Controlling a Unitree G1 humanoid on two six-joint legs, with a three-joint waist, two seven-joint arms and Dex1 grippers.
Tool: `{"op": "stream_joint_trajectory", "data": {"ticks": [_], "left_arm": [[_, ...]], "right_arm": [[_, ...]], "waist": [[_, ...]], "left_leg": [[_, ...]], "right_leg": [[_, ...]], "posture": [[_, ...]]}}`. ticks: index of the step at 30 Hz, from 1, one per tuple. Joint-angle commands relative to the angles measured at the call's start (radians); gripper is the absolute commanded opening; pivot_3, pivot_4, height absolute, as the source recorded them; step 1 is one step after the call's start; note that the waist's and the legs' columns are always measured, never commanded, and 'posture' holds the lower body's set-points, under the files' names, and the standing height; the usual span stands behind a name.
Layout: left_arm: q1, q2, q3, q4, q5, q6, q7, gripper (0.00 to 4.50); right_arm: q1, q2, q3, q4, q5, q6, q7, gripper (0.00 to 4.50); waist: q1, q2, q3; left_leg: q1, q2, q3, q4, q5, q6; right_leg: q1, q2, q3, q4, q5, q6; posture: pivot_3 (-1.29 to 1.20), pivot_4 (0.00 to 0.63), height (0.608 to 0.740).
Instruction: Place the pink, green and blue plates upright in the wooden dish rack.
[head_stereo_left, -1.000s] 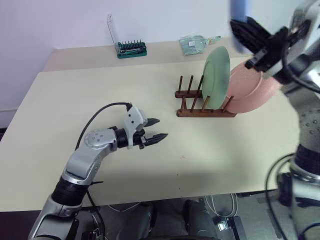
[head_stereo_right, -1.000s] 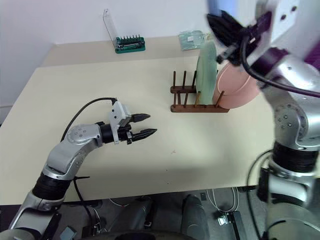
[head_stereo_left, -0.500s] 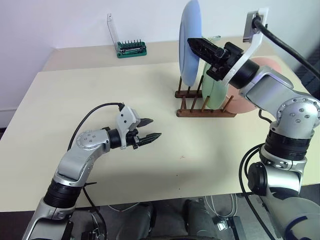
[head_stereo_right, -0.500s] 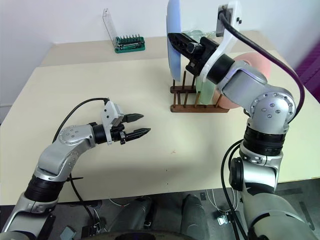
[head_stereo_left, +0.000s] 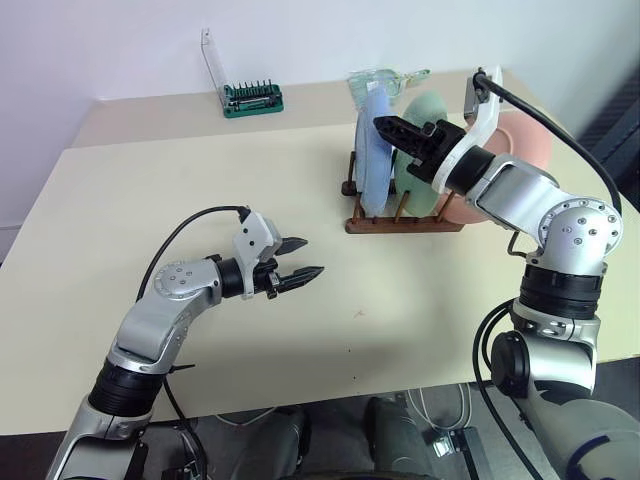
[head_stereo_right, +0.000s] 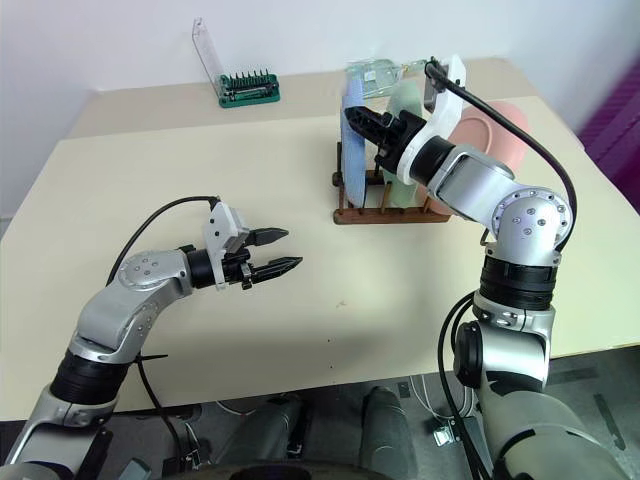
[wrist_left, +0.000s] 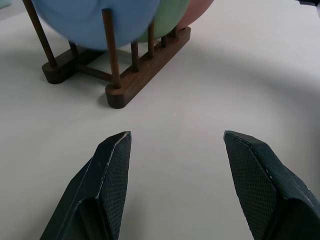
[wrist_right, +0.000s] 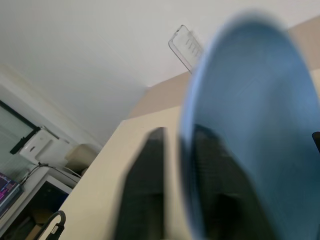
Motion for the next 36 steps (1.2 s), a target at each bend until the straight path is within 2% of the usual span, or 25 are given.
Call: {"op": "stream_joint_trajectory", "data": {"ticks": [1, 2, 6, 9, 15, 17, 19, 22, 23, 26, 29, 33, 36], "left_arm": [[-0.007, -0.002, 0.011, -0.041, -0.012, -0.006, 0.000, 3.03], [-0.006, -0.002, 0.011, -0.041, -0.012, -0.006, 0.000, 3.03], [-0.002, -0.005, 0.010, -0.046, -0.011, -0.006, 0.001, 3.03], [0.002, -0.010, 0.009, -0.052, -0.013, -0.002, 0.004, 3.03], [0.005, -0.017, 0.001, -0.055, -0.012, 0.000, 0.001, 3.03], [0.003, -0.020, -0.001, -0.053, -0.011, 0.000, 0.000, 3.03], [0.001, -0.020, -0.003, -0.050, -0.013, -0.001, -0.006, 3.03], [0.001, -0.018, -0.014, -0.045, -0.014, -0.007, -0.024, 3.03], [0.001, -0.018, -0.016, -0.042, -0.015, -0.008, -0.028, 3.03], [-0.016, -0.032, -0.018, -0.038, -0.037, -0.004, -0.051, 3.03], [-0.026, -0.040, -0.013, -0.042, -0.053, 0.005, -0.061, 3.03], [-0.035, -0.044, -0.011, -0.064, -0.073, 0.018, -0.066, 3.03], [-0.028, -0.042, -0.014, -0.074, -0.069, 0.025, -0.056, 3.03]], "right_arm": [[-0.028, -0.026, 0.021, -0.051, -0.065, -0.024, 0.032, 2.92], [-0.029, -0.040, 0.035, -0.064, -0.095, -0.031, 0.054, 3.34], [-0.035, -0.106, 0.091, -0.116, -0.195, -0.044, 0.139, 3.34], [-0.029, -0.225, 0.144, -0.215, -0.303, -0.087, 0.265, 3.34], [0.029, -0.379, 0.106, -0.300, -0.432, -0.164, 0.377, 3.34], [0.097, -0.455, -0.020, -0.337, -0.399, -0.184, 0.472, 2.81], [0.194, -0.547, -0.158, -0.336, -0.393, -0.180, 0.548, 2.01], [0.396, -0.668, -0.249, -0.257, -0.560, -0.227, 0.591, 0.43], [0.456, -0.694, -0.263, -0.240, -0.606, -0.245, 0.607, 0.03], [0.624, -0.742, -0.216, -0.179, -0.764, -0.362, 0.657, 0.03], [0.666, -0.750, -0.157, -0.125, -0.855, -0.448, 0.684, 0.03], [0.554, -0.689, 0.010, 0.048, -0.985, -0.591, 0.675, 0.03], [0.469, -0.649, 0.057, 0.121, -1.018, -0.654, 0.696, 0.03]], "waist": [[0.000, 0.000, 0.000], [0.000, 0.000, 0.000], [0.002, 0.000, 0.000], [0.004, 0.000, 0.000], [0.005, -0.001, 0.000], [0.008, -0.001, 0.000], [0.025, -0.001, 0.000], [0.034, -0.001, 0.000], [0.034, -0.001, 0.000], [0.029, -0.001, 0.000], [0.018, 0.002, 0.000], [0.000, 0.001, 0.000], [0.002, 0.001, 0.001]], "left_leg": [[0.000, 0.000, 0.000, 0.000, 0.000, 0.000], [0.000, 0.000, 0.000, 0.000, 0.000, 0.000], [0.000, 0.000, 0.001, 0.000, 0.000, 0.000], [0.000, 0.000, 0.001, 0.000, 0.000, 0.000], [0.000, 0.000, 0.001, 0.000, 0.000, 0.000], [0.000, 0.000, 0.001, 0.000, 0.000, 0.000], [-0.002, 0.000, 0.000, 0.000, 0.000, 0.001], [-0.001, 0.000, 0.002, 0.001, -0.001, 0.002], [0.000, 0.000, 0.003, 0.002, -0.001, 0.002], [0.002, 0.001, 0.006, 0.002, -0.001, 0.002], [0.003, 0.002, 0.012, 0.002, -0.001, 0.002], [0.003, 0.003, 0.013, 0.002, -0.001, 0.002], [0.003, 0.003, 0.015, 0.002, -0.002, 0.003]], "right_leg": [[0.000, 0.000, 0.000, 0.000, 0.000, 0.000], [0.000, 0.000, 0.000, 0.000, 0.000, 0.000], [0.000, 0.000, 0.000, 0.000, 0.000, 0.000], [0.000, 0.000, 0.000, -0.001, 0.000, 0.000], [0.000, 0.000, 0.000, -0.002, 0.000, 0.000], [0.000, 0.000, 0.000, -0.002, 0.000, 0.000], [0.000, 0.000, -0.001, -0.003, 0.000, 0.000], [0.001, -0.001, -0.001, -0.004, 0.000, 0.000], [0.002, -0.001, -0.001, -0.005, 0.000, 0.000], [0.004, -0.001, 0.000, -0.004, 0.000, 0.000], [0.001, -0.001, 0.003, -0.001, 0.000, 0.000], [0.001, 0.000, 0.004, -0.001, 0.000, 0.000], [0.001, -0.001, 0.004, -0.001, 0.000, 0.000]], "posture": [[0.00, 0.150, 0.740], [0.00, 0.150, 0.740], [0.00, 0.150, 0.740], [0.00, 0.150, 0.740], [0.00, 0.150, 0.740], [0.00, 0.150, 0.740], [0.00, 0.150, 0.740], [0.00, 0.150, 0.740], [0.00, 0.150, 0.740], [0.00, 0.150, 0.740], [0.00, 0.150, 0.740], [0.00, 0.150, 0.740], [0.00, 0.150, 0.740]]}}
